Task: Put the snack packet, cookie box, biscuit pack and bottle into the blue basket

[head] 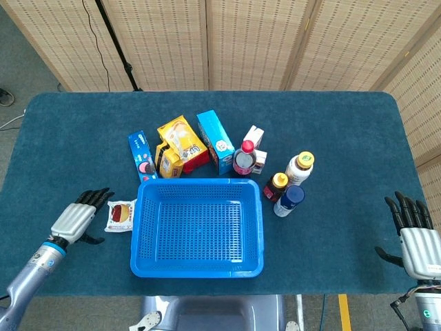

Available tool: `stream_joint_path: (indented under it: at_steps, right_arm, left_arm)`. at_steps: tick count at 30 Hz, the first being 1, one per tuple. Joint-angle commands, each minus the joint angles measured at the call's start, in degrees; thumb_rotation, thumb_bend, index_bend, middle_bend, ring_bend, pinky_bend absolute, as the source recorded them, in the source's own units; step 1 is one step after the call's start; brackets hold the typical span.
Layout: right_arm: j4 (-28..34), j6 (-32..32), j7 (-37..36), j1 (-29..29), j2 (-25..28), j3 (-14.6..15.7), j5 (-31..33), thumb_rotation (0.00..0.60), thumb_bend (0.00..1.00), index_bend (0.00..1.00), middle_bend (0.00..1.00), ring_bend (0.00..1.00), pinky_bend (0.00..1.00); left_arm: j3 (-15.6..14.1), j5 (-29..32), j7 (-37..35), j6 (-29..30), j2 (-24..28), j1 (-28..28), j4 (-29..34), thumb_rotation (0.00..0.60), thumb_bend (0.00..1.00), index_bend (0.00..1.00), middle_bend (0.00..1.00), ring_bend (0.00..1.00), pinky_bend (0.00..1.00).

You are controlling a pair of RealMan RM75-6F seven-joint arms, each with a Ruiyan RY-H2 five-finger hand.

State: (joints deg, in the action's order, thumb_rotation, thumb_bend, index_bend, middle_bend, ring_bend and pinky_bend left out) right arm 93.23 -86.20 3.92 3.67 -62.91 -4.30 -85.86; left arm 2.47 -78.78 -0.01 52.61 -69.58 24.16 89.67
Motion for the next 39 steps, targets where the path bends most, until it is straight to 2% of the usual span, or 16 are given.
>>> stream_joint_path:
  at_steps: [1, 6, 10, 13, 14, 18, 24, 26, 31, 36, 39]
  right_arm:
    - [-0.13, 0.04, -0.38, 0.01, 0.07, -0.05, 0.07, 0.600, 0.00, 0.00, 0.00, 0.00, 0.00]
    - [-0.33, 0.26, -0.81, 0.12, 0.03, -0.09, 0.13, 0.600, 0.00, 0.00, 0.00, 0.00, 0.00]
    - [-0.46, 0.67, -0.95, 0.33, -0.15, 0.08, -0.08, 0.600, 0.00, 0.00, 0.00, 0.00, 0.00]
    - [-0.58, 0.99, -1.10, 0.47, -0.23, 0.15, -0.06, 0.600, 0.00, 0.00, 0.00, 0.00, 0.00]
    - [-0.58, 1.05, -1.19, 0.48, -0.23, 0.17, -0.06, 0.600, 0.00, 0.00, 0.00, 0.00, 0.00]
    - [-0.67, 1.19, -1.44, 0.57, -0.25, 0.15, 0.01, 0.600, 0.00, 0.00, 0.00, 0.00, 0.00]
    - [-0.70, 1.51, -1.85, 0.67, -0.18, 0.24, 0.07, 0.600, 0.00, 0.00, 0.00, 0.00, 0.00]
    - [-0.72, 1.39, -1.77, 0.65, -0.21, 0.21, 0.04, 0.600, 0.00, 0.00, 0.00, 0.00, 0.00]
    - [-0.61, 1.47, -1.58, 0.67, -0.22, 0.33, -0.03, 0.600, 0.00, 0.00, 0.00, 0.00, 0.00]
    - [-0.26, 1.59, -0.99, 0.77, -0.37, 0.53, -0.33, 0.600, 0.00, 0.00, 0.00, 0.00, 0.00]
    - [-0.06, 1.65, -0.75, 0.81, -0.39, 0.62, -0.43, 0.600, 0.00, 0.00, 0.00, 0.00, 0.00]
  left_arm:
    - [0.84, 2.49, 1.64, -2.14, -1.93, 1.77, -1.20, 0.600, 0.06, 0.00, 0.00, 0.00, 0.00]
    - [0.97, 4.26, 2.29, -4.15, -3.60, 3.31, -2.10, 0.600, 0.06, 0.00, 0.00, 0.00, 0.02]
    - [1.34, 5.15, 4.74, -3.17, -5.55, 4.03, -3.09, 0.600, 0.07, 0.01, 0.00, 0.01, 0.20]
    - [1.74, 7.02, 7.25, -2.92, -6.60, 4.64, -3.07, 0.600, 0.09, 0.15, 0.09, 0.13, 0.34]
    - [1.82, 7.45, 7.65, -2.97, -6.71, 4.77, -2.97, 0.600, 0.10, 0.22, 0.16, 0.18, 0.38]
    - [2.21, 9.05, 9.86, -1.73, -7.33, 5.06, -2.37, 0.600, 0.13, 0.42, 0.35, 0.33, 0.45]
    - [2.13, 9.73, 10.37, -0.24, -7.06, 4.81, -2.00, 0.600, 0.17, 0.52, 0.45, 0.41, 0.47]
    - [2.32, 8.94, 8.76, 0.90, -6.56, 4.35, -1.62, 0.600, 0.18, 0.53, 0.45, 0.41, 0.47]
    - [3.53, 2.74, -1.52, 7.70, -2.09, 1.62, 0.72, 0.600, 0.18, 0.52, 0.45, 0.41, 0.47]
    - [5.30, -5.65, -12.94, 18.12, 3.24, -1.17, 4.26, 0.600, 0.18, 0.51, 0.45, 0.40, 0.47]
    - [5.22, -9.37, -14.57, 20.56, 5.21, -1.23, 6.56, 0.600, 0.16, 0.51, 0.45, 0.39, 0.47]
